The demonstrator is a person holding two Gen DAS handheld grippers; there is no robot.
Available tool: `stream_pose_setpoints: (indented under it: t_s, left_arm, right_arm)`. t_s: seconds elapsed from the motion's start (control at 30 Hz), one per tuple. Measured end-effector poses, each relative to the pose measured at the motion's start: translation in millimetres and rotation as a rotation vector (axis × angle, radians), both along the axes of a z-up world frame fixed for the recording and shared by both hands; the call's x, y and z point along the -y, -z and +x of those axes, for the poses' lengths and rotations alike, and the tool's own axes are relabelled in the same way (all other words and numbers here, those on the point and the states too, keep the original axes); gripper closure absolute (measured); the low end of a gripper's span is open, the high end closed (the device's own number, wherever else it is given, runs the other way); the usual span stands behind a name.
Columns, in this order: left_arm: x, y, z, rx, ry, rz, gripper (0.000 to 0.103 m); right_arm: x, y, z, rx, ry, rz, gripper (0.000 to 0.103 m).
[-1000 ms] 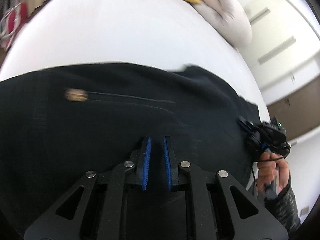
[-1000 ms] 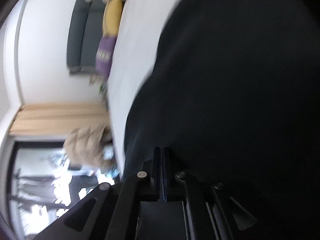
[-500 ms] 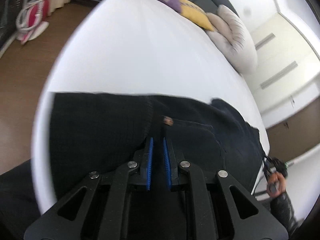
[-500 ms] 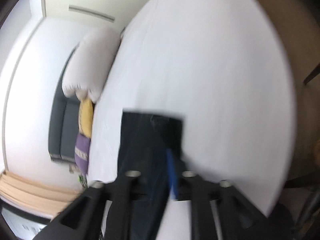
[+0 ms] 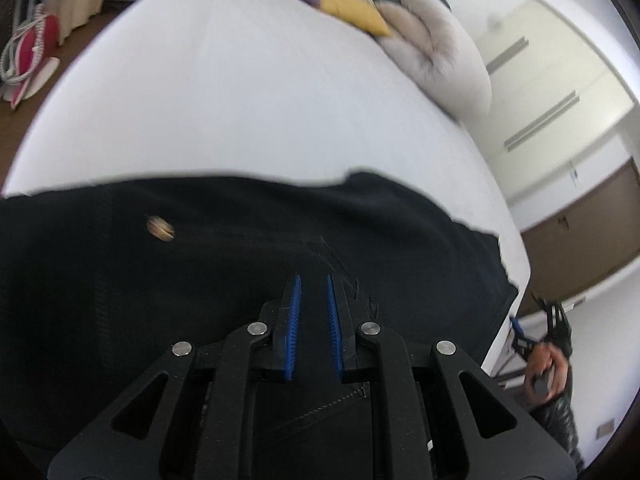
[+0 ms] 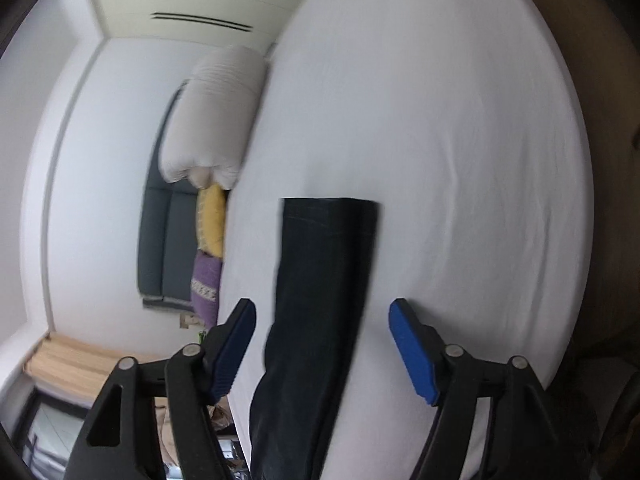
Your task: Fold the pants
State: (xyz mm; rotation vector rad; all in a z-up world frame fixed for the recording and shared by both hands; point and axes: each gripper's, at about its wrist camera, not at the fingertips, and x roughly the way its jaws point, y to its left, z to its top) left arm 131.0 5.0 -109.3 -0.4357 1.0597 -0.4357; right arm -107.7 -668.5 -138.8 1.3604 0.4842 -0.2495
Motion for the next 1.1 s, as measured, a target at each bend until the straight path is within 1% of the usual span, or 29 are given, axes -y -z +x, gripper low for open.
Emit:
stream_pose_setpoints:
  t_s: [0.07,0.1,0.13,0.17,0.2,0.23,0.27,0.33,0.43,0.5,0.57,0.63,0.67,0.77,0.83,0.93,1.0,1.03,1.1]
  left_arm:
    - [6,11,-4,-0.042,0.011,0.019,0.091]
    - [9,18,-4,-0.063,0.008,0.015,0.091]
    - [10,23,-4,-0.068,0.004,-0.003,0.091]
    - [0,27,-8,-0.071,0.000,-0.023,0.091]
    - [-4,31,-10,-0.077,-0.001,-0.032,0.091]
    - [-2,37,-13,-0.078,0.001,-0.028,0.091]
    - [-1,37,-14,-0.076,0.007,-0.016,0.091]
    - [-4,37,-10,-0.073,0.009,-0.006,0.091]
    - [1,44,-11,-0.071,0.008,-0.011,0.091]
    - [2,46,-8,-0.072,0.009,-0.015,0.091]
    - [5,46,-4,-0.072,0.011,-0.019,0.091]
    - [4,47,-3,-0.071,0.010,-0.027,0.091]
    - [4,47,-3,-0.071,0.010,-0.031,0.091]
    - [3,49,-2,-0.073,0.007,-0.041,0.091]
    - [3,50,-2,-0.074,0.007,-0.045,0.091]
    - [0,50,-2,-0.076,0.005,-0.049,0.091]
    - [-1,49,-1,-0.076,0.005,-0.051,0.091]
    - [-2,49,-1,-0.077,0.003,-0.052,0.091]
    - [-3,49,-1,-0.080,-0.001,-0.056,0.091]
  right_arm:
    - [7,8,0,0.022,0.006,0.037,0.039]
    - [9,10,3,0.026,0.006,0.040,0.041]
    - [11,13,4,0.026,0.005,0.042,0.045]
    - [14,14,7,0.026,0.002,0.043,0.048]
    - [17,16,11,0.031,0.000,0.046,0.050]
    - [19,18,16,0.037,-0.003,0.050,0.052]
    - [21,20,19,0.040,-0.004,0.057,0.056]
    - [26,22,30,0.042,-0.006,0.062,0.056]
    - [28,18,44,0.038,-0.024,0.033,0.057]
    - [29,17,50,0.035,-0.034,0.020,0.063]
    - [28,18,53,0.015,-0.040,0.020,0.077]
    - [29,21,55,0.010,-0.045,0.021,0.088]
    - [30,24,54,0.011,-0.041,0.030,0.091]
    - [31,29,50,0.039,-0.037,0.043,0.095]
    - [31,27,50,0.031,-0.046,0.018,0.095]
    - [27,17,54,-0.011,-0.058,-0.048,0.094]
    - [18,2,58,-0.047,-0.078,-0.131,0.094]
    - [14,-2,60,-0.052,-0.088,-0.156,0.095]
    - [-3,-21,67,-0.065,-0.136,-0.245,0.095]
